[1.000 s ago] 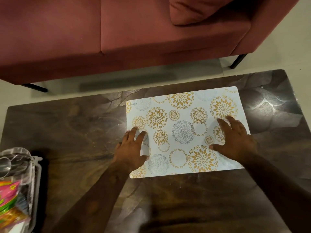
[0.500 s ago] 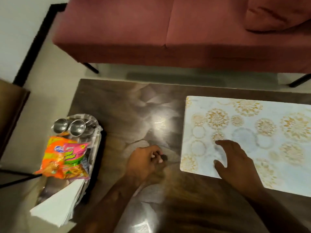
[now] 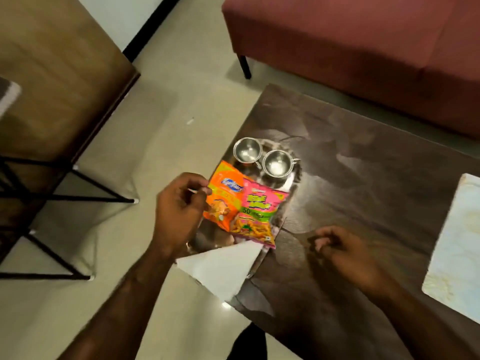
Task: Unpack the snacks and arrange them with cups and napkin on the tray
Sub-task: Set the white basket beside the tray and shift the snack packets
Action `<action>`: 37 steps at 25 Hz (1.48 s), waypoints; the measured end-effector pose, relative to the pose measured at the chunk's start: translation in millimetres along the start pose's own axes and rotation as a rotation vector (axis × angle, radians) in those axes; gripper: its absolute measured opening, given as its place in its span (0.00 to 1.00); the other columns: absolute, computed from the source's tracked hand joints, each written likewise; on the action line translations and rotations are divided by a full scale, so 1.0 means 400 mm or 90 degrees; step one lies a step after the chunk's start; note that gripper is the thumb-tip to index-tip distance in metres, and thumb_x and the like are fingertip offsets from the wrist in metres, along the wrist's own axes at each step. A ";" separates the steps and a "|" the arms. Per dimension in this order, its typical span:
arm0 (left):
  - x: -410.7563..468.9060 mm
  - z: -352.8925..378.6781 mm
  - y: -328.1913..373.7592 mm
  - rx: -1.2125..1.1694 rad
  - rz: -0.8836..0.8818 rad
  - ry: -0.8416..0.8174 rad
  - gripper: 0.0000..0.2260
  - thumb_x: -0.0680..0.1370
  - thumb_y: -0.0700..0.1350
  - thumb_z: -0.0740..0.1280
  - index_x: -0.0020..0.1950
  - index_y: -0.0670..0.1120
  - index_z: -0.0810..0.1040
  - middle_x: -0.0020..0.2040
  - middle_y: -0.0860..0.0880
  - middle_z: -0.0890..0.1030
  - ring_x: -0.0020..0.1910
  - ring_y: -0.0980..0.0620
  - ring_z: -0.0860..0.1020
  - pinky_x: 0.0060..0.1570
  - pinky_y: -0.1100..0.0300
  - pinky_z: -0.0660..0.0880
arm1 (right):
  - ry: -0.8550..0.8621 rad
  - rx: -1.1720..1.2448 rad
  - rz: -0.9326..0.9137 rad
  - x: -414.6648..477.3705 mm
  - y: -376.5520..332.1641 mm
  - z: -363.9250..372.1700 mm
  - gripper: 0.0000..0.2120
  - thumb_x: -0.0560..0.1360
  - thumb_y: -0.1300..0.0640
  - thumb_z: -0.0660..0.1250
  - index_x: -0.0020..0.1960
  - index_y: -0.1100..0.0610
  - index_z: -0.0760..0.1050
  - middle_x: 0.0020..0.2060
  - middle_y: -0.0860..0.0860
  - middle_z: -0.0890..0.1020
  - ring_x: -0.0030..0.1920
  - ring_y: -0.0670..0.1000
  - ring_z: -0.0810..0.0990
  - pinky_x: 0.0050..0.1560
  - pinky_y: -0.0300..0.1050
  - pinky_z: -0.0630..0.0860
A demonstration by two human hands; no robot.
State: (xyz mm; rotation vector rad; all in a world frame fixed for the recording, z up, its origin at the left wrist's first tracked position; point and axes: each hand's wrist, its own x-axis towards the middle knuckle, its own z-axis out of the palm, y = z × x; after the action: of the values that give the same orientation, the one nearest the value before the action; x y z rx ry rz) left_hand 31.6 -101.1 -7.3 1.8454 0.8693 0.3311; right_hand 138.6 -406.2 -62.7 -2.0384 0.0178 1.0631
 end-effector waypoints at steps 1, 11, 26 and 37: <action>0.031 -0.057 -0.037 0.011 -0.046 0.042 0.09 0.77 0.33 0.64 0.47 0.45 0.80 0.42 0.45 0.84 0.36 0.43 0.82 0.35 0.58 0.76 | -0.009 0.044 0.036 0.013 -0.024 0.038 0.10 0.78 0.70 0.67 0.54 0.57 0.80 0.40 0.54 0.84 0.39 0.56 0.81 0.36 0.45 0.76; 0.131 -0.087 -0.247 0.084 -0.228 -0.278 0.12 0.81 0.34 0.61 0.57 0.41 0.83 0.54 0.40 0.85 0.50 0.45 0.82 0.56 0.50 0.79 | 0.010 0.182 0.182 0.123 -0.111 0.241 0.05 0.81 0.63 0.65 0.55 0.56 0.78 0.39 0.54 0.88 0.36 0.52 0.86 0.40 0.48 0.82; 0.165 -0.053 -0.293 0.115 -0.227 -0.312 0.09 0.76 0.28 0.67 0.50 0.39 0.83 0.45 0.40 0.84 0.43 0.42 0.83 0.44 0.49 0.83 | 0.144 0.222 0.172 0.181 -0.104 0.292 0.19 0.76 0.74 0.59 0.60 0.61 0.81 0.52 0.62 0.87 0.49 0.66 0.87 0.53 0.69 0.82; 0.170 -0.092 -0.318 0.120 -0.213 -0.283 0.10 0.72 0.33 0.74 0.41 0.48 0.81 0.47 0.41 0.84 0.47 0.41 0.83 0.55 0.42 0.81 | 0.219 0.193 0.192 0.075 0.032 0.102 0.16 0.76 0.74 0.58 0.54 0.64 0.82 0.49 0.68 0.86 0.50 0.70 0.86 0.51 0.78 0.79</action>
State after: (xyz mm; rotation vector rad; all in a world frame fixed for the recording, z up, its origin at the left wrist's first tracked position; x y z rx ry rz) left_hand 5.3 -1.2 -114.6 1.8028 0.8934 -0.3701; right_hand 125.9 -377.5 -104.3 -1.9477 0.6431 0.8128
